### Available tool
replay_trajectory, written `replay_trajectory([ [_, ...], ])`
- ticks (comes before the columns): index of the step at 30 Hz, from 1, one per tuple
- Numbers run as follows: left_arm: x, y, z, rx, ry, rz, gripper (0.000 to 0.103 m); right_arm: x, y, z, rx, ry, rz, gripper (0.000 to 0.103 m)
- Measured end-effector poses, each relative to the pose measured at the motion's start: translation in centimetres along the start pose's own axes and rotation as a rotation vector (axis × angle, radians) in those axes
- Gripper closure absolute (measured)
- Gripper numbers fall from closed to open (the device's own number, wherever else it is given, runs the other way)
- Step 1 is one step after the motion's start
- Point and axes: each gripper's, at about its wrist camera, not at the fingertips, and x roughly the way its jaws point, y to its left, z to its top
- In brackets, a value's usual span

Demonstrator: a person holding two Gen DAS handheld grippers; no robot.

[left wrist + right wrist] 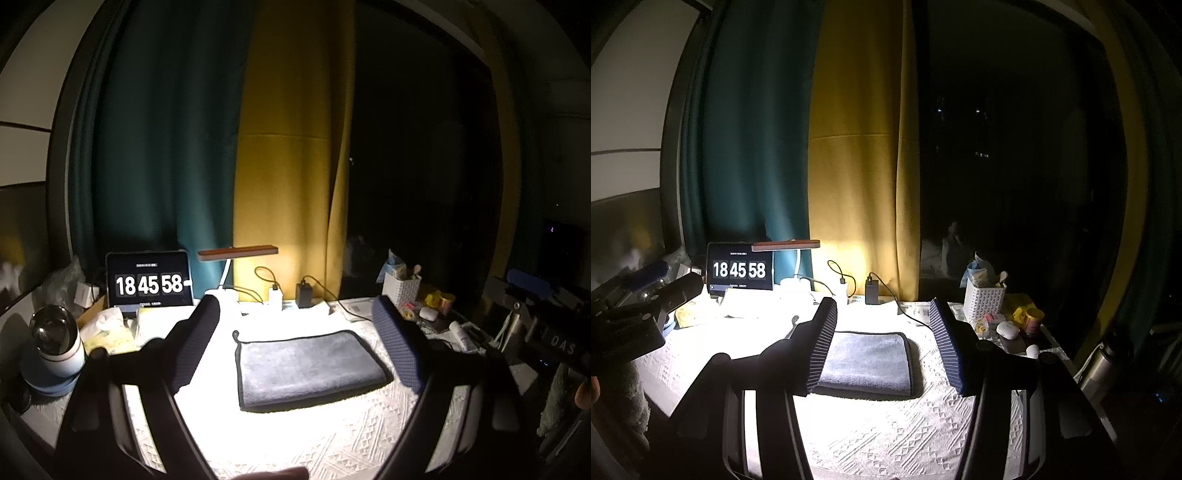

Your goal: Fold towel

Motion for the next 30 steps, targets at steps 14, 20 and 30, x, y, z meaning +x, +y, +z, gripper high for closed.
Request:
replay_trajectory([
  [14,0.54,0.15,-0.14,-0.02,0.016,0.004,0.018,0.66,0.13,-0.32,-0.005,0.018,0.004,0.048],
  [20,0.72,0.13,-0.23,-0.023,0.02,0.005,0.018,0.82,0.02,-0.4,-0.003,0.021,0.005,0.048],
  [30,0.77,0.19,-0.28,-0.027,0.017,0.006,0.018,1.02,-0.02,-0.56,-0.003,0.025,0.008,0.048],
])
